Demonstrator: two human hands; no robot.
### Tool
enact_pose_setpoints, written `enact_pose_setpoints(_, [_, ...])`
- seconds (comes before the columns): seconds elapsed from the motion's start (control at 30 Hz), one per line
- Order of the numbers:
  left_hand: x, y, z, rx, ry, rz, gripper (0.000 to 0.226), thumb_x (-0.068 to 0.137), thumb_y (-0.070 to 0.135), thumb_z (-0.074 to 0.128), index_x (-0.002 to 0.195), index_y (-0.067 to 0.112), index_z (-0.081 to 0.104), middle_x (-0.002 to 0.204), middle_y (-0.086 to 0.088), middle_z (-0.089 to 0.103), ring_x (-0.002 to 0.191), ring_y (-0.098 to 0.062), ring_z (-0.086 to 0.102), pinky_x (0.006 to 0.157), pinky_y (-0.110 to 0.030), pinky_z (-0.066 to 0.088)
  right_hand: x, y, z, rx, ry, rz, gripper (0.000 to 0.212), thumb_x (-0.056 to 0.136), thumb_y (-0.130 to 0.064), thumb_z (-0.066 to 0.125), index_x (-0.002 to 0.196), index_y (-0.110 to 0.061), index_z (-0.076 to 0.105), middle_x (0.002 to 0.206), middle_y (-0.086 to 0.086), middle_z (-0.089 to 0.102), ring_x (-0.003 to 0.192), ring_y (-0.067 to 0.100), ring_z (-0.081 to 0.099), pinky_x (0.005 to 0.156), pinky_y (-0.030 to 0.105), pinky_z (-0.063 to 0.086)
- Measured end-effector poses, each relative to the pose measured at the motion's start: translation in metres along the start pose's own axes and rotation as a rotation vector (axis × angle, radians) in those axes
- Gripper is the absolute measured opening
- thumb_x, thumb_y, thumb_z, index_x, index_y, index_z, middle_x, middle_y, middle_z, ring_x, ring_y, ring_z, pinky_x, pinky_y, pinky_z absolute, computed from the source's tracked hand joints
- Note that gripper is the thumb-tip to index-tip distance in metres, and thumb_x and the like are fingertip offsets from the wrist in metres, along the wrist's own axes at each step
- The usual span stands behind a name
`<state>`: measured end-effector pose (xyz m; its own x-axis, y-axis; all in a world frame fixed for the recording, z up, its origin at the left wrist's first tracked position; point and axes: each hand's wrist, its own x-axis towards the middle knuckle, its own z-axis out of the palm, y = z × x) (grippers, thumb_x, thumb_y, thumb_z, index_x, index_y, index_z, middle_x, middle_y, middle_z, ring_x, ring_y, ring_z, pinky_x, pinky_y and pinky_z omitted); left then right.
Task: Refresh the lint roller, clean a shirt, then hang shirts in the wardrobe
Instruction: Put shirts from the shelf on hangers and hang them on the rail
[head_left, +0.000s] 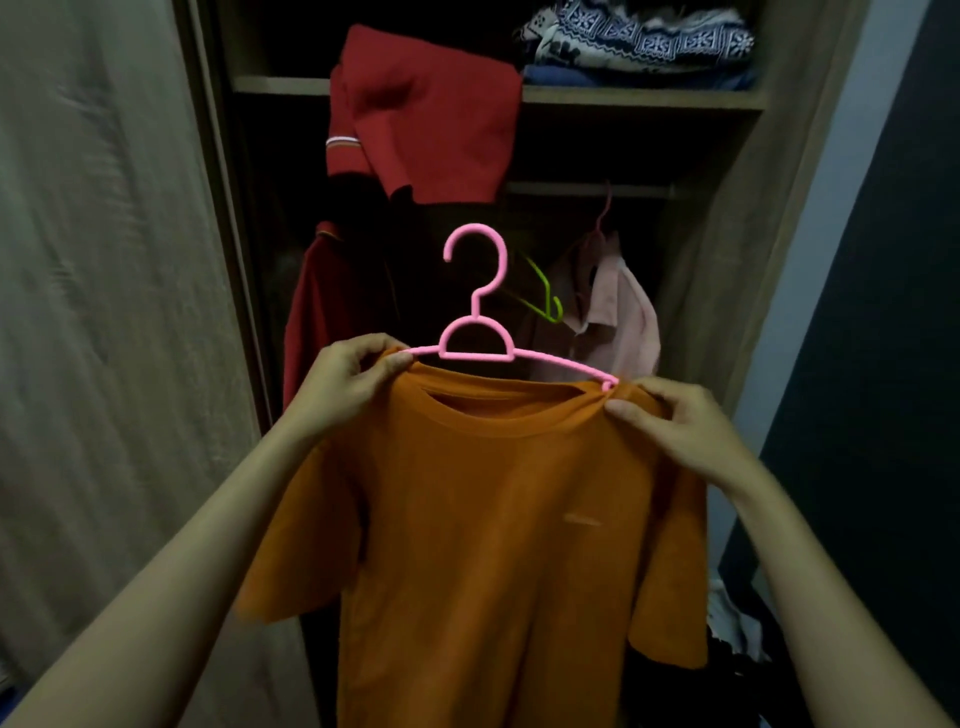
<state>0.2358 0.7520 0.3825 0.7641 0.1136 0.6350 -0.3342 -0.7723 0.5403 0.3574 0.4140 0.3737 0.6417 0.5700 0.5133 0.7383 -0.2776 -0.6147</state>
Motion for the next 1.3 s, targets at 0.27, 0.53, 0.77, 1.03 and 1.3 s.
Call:
enact_pose_setpoints(0.27, [0.004,-0.001,0.001,0.008,0.001,-0.016,0.025,0.09,0.041,0.05,0.104,0.027,0.065,0.097,0.013,0.066,0.092,-0.002,0.062,0.079,-0.023,0.05,-0.003,0.002,0.024,-0.126,0.399,-0.207,0.034,0.096,-0.04,0.042,0.11,-0.02,0.066,0.079,-0.025,0.059,0.07,-0.004,0.061,0.062,0.007,0.046])
enact_pose_setpoints(0.53, [0.005,-0.002,0.006,0.187,-0.042,0.133,0.021,0.091,0.025,0.06,0.109,0.019,0.07,0.097,0.0,0.067,0.091,-0.012,0.062,0.082,-0.034,0.052,-0.002,-0.015,0.035,0.271,0.645,0.02,0.036,0.101,-0.023,0.039,0.074,-0.008,0.057,0.058,0.004,0.049,0.051,0.005,0.048,0.051,0.012,0.039])
enact_pose_setpoints(0.77, [0.004,-0.004,0.007,0.011,0.025,0.03,0.017,0.093,0.026,0.058,0.106,0.023,0.068,0.098,0.009,0.068,0.094,-0.007,0.064,0.081,-0.031,0.054,-0.009,-0.013,0.004,-0.032,-0.077,0.125,0.033,0.088,-0.054,0.036,0.112,-0.045,0.057,0.104,-0.03,0.055,0.09,-0.016,0.053,0.075,0.007,0.041])
enact_pose_setpoints(1.03, [0.008,-0.013,0.0,0.054,0.037,0.056,0.031,0.093,0.038,0.051,0.12,0.027,0.061,0.115,0.014,0.061,0.108,0.002,0.054,0.089,-0.017,0.043,-0.013,-0.008,0.005,0.042,0.078,0.068,0.036,0.089,-0.046,0.044,0.092,-0.02,0.069,0.085,0.001,0.068,0.081,0.011,0.064,0.078,0.034,0.052])
enact_pose_setpoints(1.3, [0.001,-0.039,0.006,-0.149,0.052,-0.087,0.015,0.099,0.024,0.048,0.094,0.015,0.059,0.087,0.009,0.061,0.08,0.0,0.059,0.07,-0.009,0.046,-0.023,-0.023,-0.022,0.169,-0.161,0.241,0.04,0.087,-0.052,0.052,0.097,-0.017,0.067,0.092,0.003,0.071,0.083,0.011,0.068,0.065,0.014,0.052])
